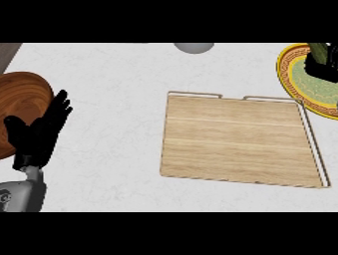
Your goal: Pick the squash from the tray and place it in the plate
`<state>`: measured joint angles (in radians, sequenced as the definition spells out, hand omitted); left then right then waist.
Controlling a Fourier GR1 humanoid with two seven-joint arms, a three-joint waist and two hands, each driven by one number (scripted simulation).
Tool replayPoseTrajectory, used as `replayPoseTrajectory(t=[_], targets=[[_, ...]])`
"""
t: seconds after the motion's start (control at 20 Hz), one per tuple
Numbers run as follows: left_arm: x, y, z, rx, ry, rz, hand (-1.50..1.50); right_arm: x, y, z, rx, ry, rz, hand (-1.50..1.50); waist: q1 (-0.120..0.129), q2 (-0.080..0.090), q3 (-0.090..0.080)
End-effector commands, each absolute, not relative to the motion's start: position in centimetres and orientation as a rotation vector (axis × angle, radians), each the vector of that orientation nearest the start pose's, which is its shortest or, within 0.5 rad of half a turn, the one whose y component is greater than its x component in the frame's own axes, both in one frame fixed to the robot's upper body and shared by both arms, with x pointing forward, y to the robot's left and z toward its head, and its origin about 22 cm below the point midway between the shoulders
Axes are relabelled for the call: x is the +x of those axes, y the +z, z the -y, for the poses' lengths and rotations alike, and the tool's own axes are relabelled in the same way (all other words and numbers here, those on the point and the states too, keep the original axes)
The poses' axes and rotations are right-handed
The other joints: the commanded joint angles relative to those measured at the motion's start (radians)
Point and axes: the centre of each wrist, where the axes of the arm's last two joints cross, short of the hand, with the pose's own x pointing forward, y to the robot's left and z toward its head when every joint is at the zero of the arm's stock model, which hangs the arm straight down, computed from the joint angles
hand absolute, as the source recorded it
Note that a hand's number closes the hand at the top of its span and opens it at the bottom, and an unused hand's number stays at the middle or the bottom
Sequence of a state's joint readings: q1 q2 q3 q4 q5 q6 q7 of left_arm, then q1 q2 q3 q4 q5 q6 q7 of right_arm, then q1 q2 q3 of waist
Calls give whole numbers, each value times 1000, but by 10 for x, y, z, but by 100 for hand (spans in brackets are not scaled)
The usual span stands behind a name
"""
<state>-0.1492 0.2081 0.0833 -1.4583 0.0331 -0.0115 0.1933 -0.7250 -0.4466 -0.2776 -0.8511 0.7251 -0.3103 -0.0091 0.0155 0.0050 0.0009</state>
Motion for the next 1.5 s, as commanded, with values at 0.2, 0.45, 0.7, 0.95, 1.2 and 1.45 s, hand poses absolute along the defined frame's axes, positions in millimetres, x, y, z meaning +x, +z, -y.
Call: replayPoseTrajectory(t=[0.2, 0.45, 0.7, 0.95, 1.2, 1.45], targets=[[277, 34, -278, 149, -106, 1428, 0, 386, 88, 423, -1231, 410, 1400, 150, 17, 5, 1], [295, 32, -273, 135, -122, 1447, 0, 380, 88, 446, -1137, 501, 1299, 150, 36, 20, 3], [287, 28, -281, 130, -120, 1416, 0, 364, 66, 458, -936, 501, 1286, -150, 37, 16, 4], [291, 23, -270, 123, -121, 1433, 0, 364, 93, 475, -987, 456, 1473, -150, 40, 20, 5], [292, 28, -270, 142, -108, 1429, 0, 378, 98, 456, -811, 339, 1845, -150, 12, 3, 4], [280, 18, -286, 145, -111, 1421, 0, 377, 111, 468, -676, 140, 1847, -150, 11, 3, 1]])
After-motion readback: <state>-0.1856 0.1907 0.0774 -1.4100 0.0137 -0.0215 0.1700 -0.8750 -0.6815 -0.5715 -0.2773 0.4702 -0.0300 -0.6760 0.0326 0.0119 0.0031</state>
